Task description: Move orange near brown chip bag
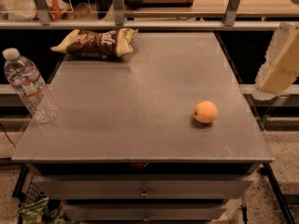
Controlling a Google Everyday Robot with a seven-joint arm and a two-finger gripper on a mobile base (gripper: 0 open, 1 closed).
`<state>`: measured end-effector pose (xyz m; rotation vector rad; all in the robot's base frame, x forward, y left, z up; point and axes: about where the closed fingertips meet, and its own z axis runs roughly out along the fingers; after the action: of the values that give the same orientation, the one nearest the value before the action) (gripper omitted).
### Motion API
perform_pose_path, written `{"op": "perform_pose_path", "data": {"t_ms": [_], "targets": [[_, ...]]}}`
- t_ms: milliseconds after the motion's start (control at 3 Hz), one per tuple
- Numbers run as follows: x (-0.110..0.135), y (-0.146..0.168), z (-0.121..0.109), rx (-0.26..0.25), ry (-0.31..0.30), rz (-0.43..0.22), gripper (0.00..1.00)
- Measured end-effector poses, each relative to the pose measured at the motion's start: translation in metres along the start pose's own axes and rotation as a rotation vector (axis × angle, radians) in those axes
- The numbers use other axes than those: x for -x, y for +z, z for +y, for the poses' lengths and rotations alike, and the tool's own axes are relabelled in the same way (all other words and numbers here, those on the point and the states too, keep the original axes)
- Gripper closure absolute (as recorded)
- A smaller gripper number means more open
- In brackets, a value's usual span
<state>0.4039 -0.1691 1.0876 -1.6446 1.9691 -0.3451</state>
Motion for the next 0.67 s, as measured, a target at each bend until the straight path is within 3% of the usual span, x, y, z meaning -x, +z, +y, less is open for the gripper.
{"op": "perform_pose_path", "data": {"t_ms": [333,667], "targets": [[0.0001,-0.0001,0.0000,0.000,0.000,0.000,0.00],[-0.0013,-0.0008,0.0009,-0.006,0.097,-0.014,0.00]]}}
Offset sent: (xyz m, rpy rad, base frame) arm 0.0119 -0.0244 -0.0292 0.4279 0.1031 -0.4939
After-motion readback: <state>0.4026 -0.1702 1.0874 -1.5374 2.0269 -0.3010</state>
